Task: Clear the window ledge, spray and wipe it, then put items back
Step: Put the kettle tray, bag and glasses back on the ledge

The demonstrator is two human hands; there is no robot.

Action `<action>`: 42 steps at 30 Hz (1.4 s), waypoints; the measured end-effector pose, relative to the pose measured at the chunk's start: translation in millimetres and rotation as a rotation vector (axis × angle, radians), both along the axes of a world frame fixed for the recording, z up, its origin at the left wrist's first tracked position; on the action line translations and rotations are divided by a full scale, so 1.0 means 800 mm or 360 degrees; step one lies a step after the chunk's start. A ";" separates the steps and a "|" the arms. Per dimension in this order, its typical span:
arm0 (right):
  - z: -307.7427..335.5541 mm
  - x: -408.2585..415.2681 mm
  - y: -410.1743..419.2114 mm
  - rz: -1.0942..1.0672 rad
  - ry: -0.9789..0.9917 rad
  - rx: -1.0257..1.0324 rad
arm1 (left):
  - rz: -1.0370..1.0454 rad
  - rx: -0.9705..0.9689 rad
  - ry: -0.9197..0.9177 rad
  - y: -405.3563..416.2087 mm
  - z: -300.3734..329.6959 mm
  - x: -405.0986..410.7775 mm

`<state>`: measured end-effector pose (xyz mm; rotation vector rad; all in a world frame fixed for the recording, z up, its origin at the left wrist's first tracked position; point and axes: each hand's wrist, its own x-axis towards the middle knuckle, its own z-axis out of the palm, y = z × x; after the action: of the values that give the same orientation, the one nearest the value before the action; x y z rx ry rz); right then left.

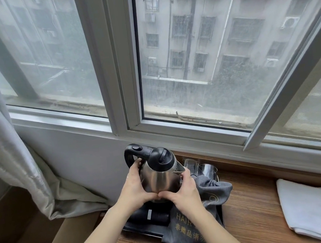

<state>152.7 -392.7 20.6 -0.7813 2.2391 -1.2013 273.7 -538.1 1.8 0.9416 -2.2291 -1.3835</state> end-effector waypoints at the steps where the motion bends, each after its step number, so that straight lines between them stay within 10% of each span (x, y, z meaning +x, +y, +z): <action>1: 0.001 -0.001 0.000 0.0006 -0.0021 0.0020 | -0.0003 0.0004 -0.0010 0.000 0.000 0.000; 26: 0.010 0.044 0.029 0.0185 0.0105 0.0309 | -0.0170 -0.0379 -0.0735 0.027 0.014 0.068; 42: 0.050 -0.067 0.095 -0.0427 0.0331 0.0062 | -0.0562 -0.0557 0.0100 0.161 0.070 -0.084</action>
<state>99.3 -316.6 61.0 -0.6295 2.5959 -1.2395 206.8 -409.0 57.6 0.3953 -2.5607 -1.0757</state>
